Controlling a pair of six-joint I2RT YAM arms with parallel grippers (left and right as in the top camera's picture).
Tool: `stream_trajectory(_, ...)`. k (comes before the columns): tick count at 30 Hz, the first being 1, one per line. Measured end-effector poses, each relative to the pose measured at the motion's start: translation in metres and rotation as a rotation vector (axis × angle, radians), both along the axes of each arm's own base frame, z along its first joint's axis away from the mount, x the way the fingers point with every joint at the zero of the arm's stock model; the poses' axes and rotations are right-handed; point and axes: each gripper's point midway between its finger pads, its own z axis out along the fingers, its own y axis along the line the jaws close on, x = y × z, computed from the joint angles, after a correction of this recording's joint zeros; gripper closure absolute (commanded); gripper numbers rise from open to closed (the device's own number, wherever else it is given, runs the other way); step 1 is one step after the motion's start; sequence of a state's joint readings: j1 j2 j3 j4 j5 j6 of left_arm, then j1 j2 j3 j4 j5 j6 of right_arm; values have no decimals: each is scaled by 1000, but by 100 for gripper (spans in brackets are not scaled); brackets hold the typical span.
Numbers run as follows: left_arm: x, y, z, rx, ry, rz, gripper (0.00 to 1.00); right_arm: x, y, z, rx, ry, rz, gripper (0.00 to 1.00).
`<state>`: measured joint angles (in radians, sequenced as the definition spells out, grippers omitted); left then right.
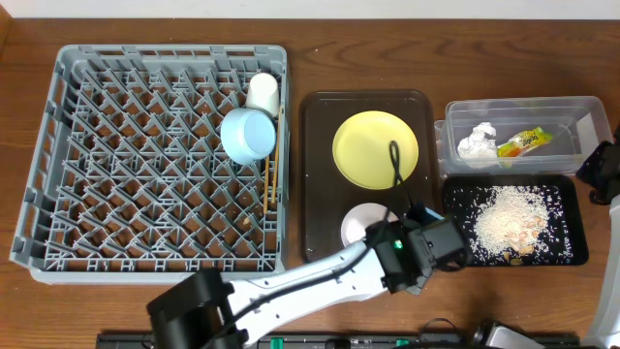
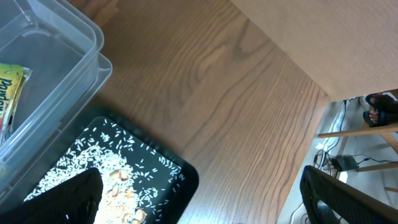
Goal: Sort waste into correct bins and load items into the dishwasher rack
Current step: 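Move the left gripper from the rack toward the white bowl on the tray, then grasp the white bowl rim with the left gripper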
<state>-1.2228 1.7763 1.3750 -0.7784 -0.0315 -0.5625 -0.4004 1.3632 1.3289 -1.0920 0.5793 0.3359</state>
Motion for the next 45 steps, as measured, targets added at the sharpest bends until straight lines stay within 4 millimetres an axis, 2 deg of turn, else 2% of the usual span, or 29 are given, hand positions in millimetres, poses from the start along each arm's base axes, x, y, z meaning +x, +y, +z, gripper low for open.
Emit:
stream_trajectory(8, 19, -6, -8, 18, -103, 18, 75, 0, 0, 0, 0, 0, 0, 1)
stream_trajectory(17, 22, -6, -43, 94, -93, 17, 75, 0, 0, 0, 0, 0, 0, 1)
stream_trajectory(22, 22, -4, -54, 121, -89, 16, 75, 0, 0, 0, 0, 0, 0, 1)
stream_trajectory(30, 22, -3, -56, 127, -87, 15, 76, 0, 0, 0, 0, 0, 0, 1)
stream_trajectory(33, 22, -3, -56, 127, -87, 16, 80, 0, 0, 0, 0, 0, 0, 1)
stream_trajectory(45, 22, -3, -58, 127, -88, 16, 80, 0, 0, 0, 0, 0, 0, 1)
